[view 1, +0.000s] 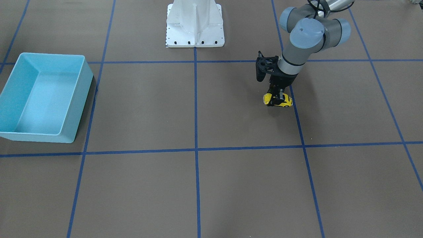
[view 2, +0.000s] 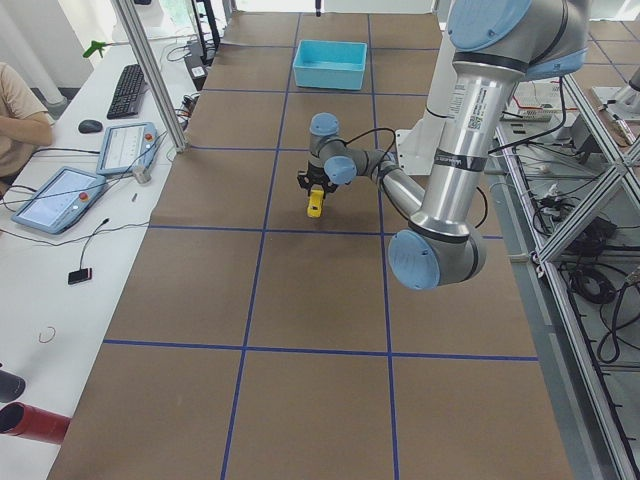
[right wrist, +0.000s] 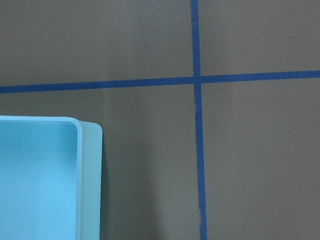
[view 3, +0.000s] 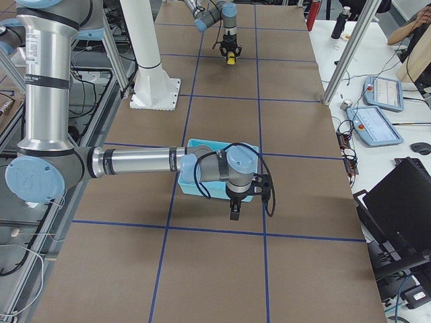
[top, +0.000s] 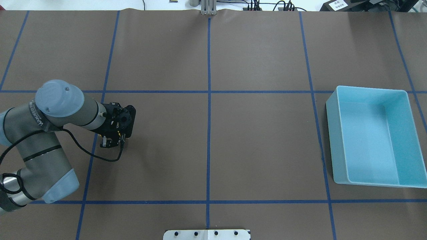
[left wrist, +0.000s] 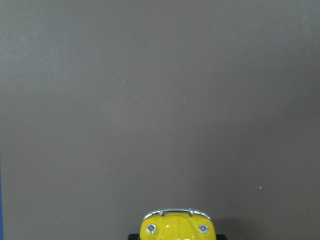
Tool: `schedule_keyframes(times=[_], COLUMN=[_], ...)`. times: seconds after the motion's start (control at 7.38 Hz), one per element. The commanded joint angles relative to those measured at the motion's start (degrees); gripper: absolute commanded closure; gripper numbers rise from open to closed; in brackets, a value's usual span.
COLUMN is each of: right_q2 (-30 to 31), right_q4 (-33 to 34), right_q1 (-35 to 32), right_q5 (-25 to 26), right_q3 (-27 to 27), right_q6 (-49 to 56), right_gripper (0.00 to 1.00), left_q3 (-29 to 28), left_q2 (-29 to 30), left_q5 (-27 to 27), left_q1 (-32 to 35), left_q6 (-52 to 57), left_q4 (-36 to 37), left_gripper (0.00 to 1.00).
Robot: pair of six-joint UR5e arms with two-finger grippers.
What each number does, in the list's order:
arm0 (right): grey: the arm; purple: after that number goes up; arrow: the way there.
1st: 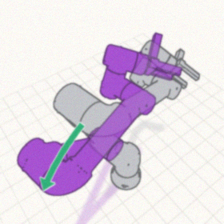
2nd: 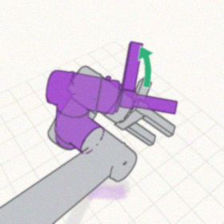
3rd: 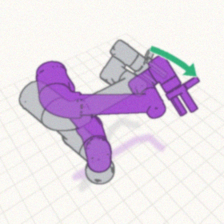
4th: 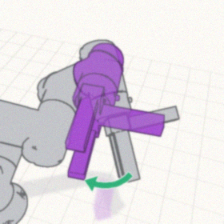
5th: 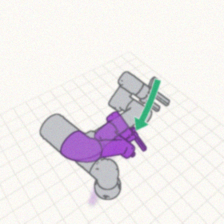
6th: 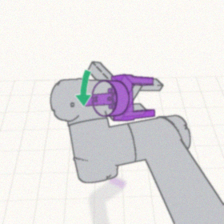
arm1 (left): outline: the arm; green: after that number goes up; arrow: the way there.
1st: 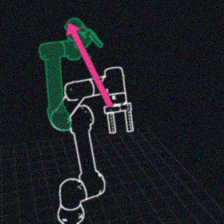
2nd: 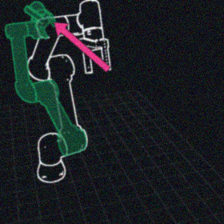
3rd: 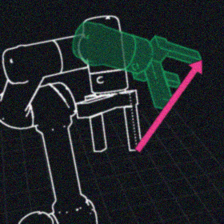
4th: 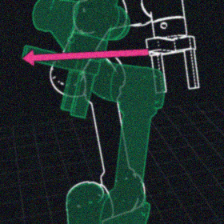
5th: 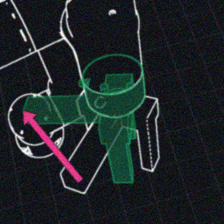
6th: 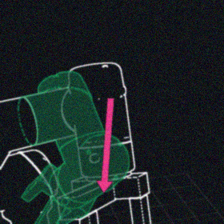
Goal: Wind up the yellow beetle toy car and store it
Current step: 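Drag the held car along the table toward the robot with the left gripper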
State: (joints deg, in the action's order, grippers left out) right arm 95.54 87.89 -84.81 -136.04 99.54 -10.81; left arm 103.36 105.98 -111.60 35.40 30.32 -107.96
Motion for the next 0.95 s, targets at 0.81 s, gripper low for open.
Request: schedule_keyframes(times=[0.81], right_q2=[0.0], right_q4=[0.0], right_q1=[0.0], right_q5=[-0.1], right_q3=[0.0], right_q6=[0.0], right_gripper=[0.01], left_q3=[-3.2], left_q2=[-0.3], left_q5=[-2.0], left_q1=[0.1], left_q6=[-5.4], left_q4=[-4.6], left_gripper=[0.88])
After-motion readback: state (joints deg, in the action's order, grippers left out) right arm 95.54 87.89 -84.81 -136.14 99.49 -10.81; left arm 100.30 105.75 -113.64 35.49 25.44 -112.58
